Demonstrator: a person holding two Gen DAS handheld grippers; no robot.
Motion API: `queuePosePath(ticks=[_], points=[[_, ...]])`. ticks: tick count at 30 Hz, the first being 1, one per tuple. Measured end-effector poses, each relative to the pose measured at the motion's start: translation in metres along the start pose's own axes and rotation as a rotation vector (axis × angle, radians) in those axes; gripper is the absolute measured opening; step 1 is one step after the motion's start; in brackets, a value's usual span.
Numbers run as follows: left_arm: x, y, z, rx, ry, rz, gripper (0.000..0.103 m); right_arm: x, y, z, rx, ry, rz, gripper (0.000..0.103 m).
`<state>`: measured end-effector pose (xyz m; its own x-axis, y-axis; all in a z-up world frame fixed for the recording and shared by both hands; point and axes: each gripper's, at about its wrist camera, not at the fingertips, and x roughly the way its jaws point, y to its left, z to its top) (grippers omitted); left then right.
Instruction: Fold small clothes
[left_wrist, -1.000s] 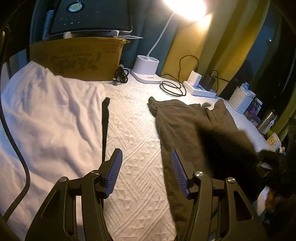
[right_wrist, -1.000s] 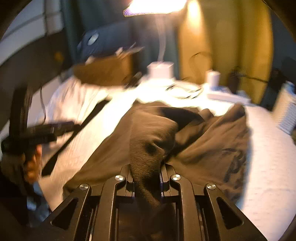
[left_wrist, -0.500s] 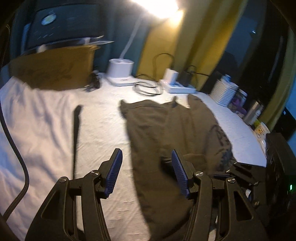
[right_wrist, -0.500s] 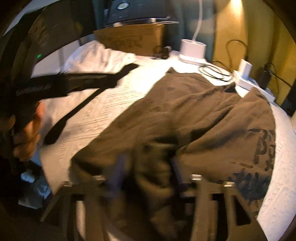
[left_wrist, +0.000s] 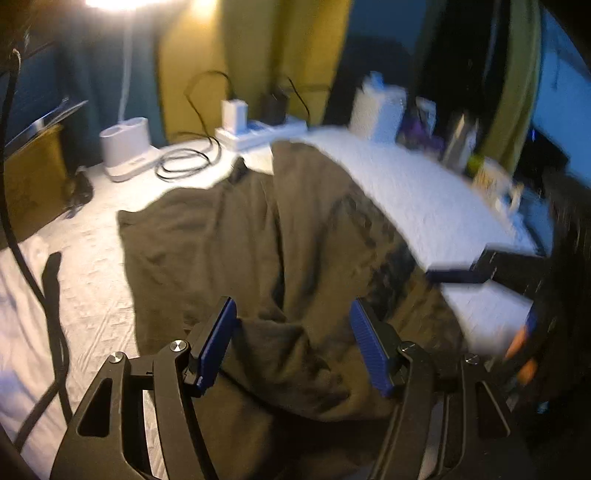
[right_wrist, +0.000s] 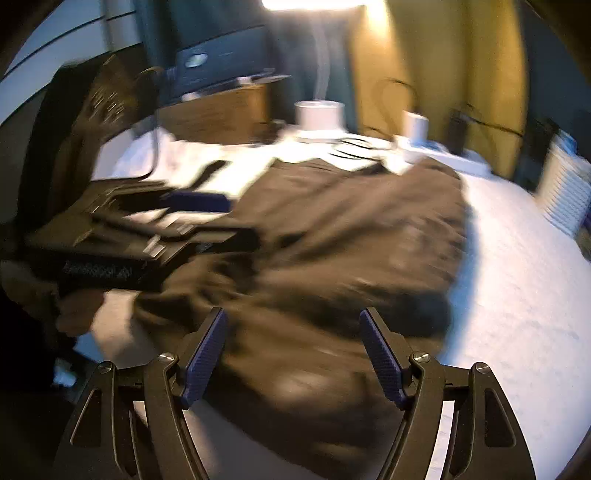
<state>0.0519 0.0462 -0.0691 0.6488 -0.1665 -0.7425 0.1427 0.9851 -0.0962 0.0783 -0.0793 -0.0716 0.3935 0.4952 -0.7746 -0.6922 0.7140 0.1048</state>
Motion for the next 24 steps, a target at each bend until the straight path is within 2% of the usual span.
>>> queuePosePath(ticks=[2,4,6,7,9,16,24], points=[[0.011,0.0,-0.005,0.017,0.041,0.041,0.063,0.003,-0.017,-0.006,0.033,0.01,-0.037,0.075],[0.011,0.003,-0.01,0.0,0.051,0.024,0.046,0.003,-0.031,-0.011,0.062,0.004,-0.042,0.075],[0.005,0.006,-0.015,-0.008,0.052,0.043,0.023,0.005,-0.038,-0.013,0.078,0.001,-0.044,0.075],[0.001,0.007,-0.017,-0.012,0.045,0.05,0.016,0.007,-0.042,-0.014,0.086,0.002,-0.047,0.075],[-0.011,0.011,-0.023,-0.043,0.029,0.058,0.011,0.011,-0.046,-0.016,0.087,0.01,-0.041,0.075],[-0.031,0.017,-0.049,-0.126,0.014,0.119,0.009,0.023,-0.04,-0.023,0.071,0.044,-0.013,0.075],[-0.044,0.024,-0.08,-0.189,0.056,0.158,0.009,0.024,-0.027,-0.031,0.01,0.058,-0.063,0.076]])
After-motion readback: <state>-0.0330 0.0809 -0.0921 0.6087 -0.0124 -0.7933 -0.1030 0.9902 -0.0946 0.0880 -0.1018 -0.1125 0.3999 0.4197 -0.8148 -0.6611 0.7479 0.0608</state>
